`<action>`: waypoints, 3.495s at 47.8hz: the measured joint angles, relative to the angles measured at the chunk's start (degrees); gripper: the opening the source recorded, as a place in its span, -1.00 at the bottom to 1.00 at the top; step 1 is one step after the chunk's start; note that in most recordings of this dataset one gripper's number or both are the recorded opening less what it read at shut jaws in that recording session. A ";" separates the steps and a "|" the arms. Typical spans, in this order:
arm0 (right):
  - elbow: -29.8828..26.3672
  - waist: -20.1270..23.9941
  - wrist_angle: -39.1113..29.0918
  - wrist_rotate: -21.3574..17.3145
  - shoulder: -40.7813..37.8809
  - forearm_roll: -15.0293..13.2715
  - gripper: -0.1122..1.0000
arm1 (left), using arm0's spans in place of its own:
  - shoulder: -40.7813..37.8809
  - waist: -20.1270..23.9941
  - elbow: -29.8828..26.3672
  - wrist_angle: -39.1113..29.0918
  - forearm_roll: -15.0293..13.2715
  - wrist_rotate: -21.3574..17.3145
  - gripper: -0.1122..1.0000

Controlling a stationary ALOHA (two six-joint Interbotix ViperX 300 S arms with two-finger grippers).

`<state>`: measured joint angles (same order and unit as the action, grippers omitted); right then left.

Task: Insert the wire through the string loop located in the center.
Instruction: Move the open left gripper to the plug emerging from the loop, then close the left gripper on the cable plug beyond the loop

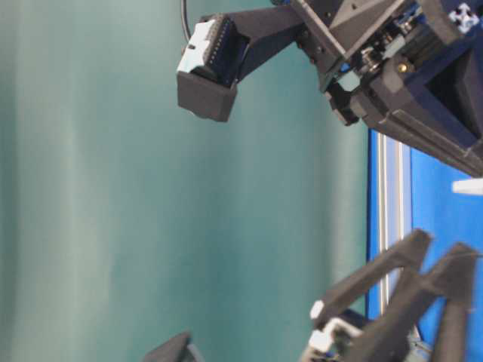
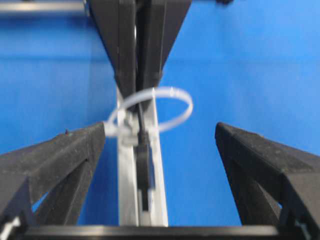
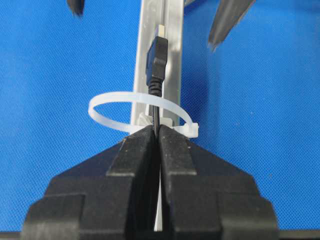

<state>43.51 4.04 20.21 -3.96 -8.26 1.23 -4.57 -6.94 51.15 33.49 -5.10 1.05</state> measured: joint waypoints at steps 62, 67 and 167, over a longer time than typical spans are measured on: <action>0.00 0.09 0.00 0.00 0.00 0.00 -0.84 | -3.60 1.32 -1.05 -2.29 0.00 0.00 0.79; 0.00 0.09 0.00 0.00 0.00 -0.09 -0.84 | -3.60 1.32 -1.05 -2.29 0.00 0.00 0.79; 0.09 0.26 0.09 0.18 0.00 -0.26 -0.84 | -4.66 1.49 -4.48 -10.46 0.09 -0.18 -0.67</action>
<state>43.59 4.31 20.30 -3.78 -8.26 0.97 -9.23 -5.45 46.67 23.03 -5.01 0.88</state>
